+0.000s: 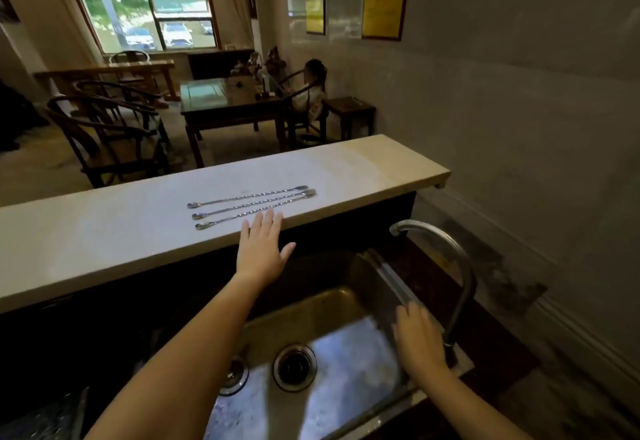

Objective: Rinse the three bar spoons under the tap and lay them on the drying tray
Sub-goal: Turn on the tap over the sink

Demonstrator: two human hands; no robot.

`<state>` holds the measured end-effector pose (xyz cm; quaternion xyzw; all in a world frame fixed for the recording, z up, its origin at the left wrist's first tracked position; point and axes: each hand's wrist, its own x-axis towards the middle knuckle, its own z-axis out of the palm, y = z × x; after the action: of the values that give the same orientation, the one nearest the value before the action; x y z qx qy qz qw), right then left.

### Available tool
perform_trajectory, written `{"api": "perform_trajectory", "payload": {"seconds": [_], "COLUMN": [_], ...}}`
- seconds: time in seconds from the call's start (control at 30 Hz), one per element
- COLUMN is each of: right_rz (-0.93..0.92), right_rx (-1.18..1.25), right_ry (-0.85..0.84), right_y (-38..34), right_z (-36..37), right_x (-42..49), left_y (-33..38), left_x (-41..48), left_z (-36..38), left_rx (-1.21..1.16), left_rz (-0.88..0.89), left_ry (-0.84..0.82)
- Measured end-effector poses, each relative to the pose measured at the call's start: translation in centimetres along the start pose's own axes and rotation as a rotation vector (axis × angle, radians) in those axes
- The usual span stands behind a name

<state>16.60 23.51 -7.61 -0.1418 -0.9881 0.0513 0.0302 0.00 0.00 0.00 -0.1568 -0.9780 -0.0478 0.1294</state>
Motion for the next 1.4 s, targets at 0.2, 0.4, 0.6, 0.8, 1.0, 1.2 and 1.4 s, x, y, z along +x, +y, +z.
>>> {"api": "perform_trajectory", "payload": {"seconds": [0.2, 0.4, 0.6, 0.8, 1.0, 1.2, 1.4], "right_rz": [0.203, 0.299, 0.311, 0.294, 0.309, 0.316, 0.317], "right_rx": [0.059, 0.183, 0.319, 0.325, 0.303, 0.29, 0.271], "right_ry": [0.017, -0.001, 0.067, 0.063, 0.019, 0.009, 0.02], "right_y": [1.8, 2.5, 2.7, 2.6, 2.7, 2.7, 2.7], "right_z": [0.8, 1.8, 2.5, 2.3, 2.2, 2.1, 2.2], "right_x": [0.5, 1.1, 0.9, 1.3, 1.7, 1.9, 2.0], "left_y": [-0.2, -0.2, -0.3, -0.4, -0.4, -0.5, -0.6], "left_x": [0.3, 0.3, 0.4, 0.5, 0.5, 0.6, 0.5], "left_z": [1.3, 1.5, 1.7, 1.7, 1.7, 1.7, 1.6], "left_rx": [0.006, -0.007, 0.014, 0.015, 0.013, 0.006, 0.006], "left_rz": [-0.012, -0.014, -0.017, -0.018, -0.019, -0.015, -0.013], "left_ry": [0.063, 0.096, 0.107, 0.115, 0.109, 0.104, 0.102]}}
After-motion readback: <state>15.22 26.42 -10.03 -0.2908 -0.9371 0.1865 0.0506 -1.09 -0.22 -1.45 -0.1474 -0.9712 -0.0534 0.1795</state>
